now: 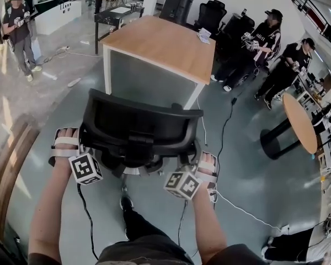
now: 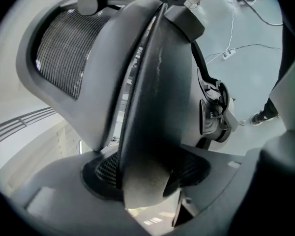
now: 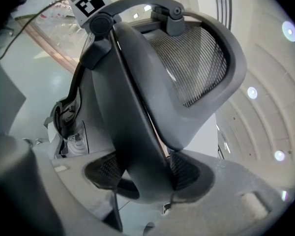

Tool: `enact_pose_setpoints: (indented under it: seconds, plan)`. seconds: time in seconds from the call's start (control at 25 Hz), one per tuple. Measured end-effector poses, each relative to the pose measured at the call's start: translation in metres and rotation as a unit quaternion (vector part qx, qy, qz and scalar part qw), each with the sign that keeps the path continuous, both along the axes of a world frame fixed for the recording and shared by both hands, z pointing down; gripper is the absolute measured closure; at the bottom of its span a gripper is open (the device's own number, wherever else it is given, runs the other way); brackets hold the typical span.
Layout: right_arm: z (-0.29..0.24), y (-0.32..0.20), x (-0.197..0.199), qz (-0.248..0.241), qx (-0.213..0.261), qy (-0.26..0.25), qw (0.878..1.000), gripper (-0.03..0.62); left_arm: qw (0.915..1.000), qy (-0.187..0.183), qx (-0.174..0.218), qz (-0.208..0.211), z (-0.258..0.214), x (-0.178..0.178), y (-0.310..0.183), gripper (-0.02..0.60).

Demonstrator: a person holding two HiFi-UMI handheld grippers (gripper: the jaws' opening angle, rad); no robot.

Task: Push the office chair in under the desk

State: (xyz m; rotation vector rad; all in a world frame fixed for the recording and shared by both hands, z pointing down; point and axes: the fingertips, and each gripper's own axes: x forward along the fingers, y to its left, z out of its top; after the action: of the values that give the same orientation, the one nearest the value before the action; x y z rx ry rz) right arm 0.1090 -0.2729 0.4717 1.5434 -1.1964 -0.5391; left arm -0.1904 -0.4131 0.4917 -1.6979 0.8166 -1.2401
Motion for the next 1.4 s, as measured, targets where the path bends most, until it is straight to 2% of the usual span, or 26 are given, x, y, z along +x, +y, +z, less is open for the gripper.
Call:
enact_pose_setpoints:
  seconds: [0.32,0.92,1.2,1.4]
  plan:
    - [-0.003,-0.042,-0.005,0.011,-0.001,-0.008,1.0,0.335,0.9997,-0.004,0.011,0.023,-0.003,-0.002,-0.046,0.282]
    - [0.002,-0.142,-0.017,0.053,-0.004,-0.007,0.999,0.335,0.997,-0.005,0.009,0.077,-0.001,0.001,-0.175,0.284]
    - [0.002,-0.168,-0.027,0.092,-0.005,-0.006,0.996,0.335,0.9922,-0.006,0.011,0.124,-0.001,0.006,-0.22,0.284]
    - [0.007,-0.201,-0.036,0.124,0.004,-0.003,0.992,0.334,0.9881,-0.007,0.015,0.153,0.002,0.008,-0.27,0.284]
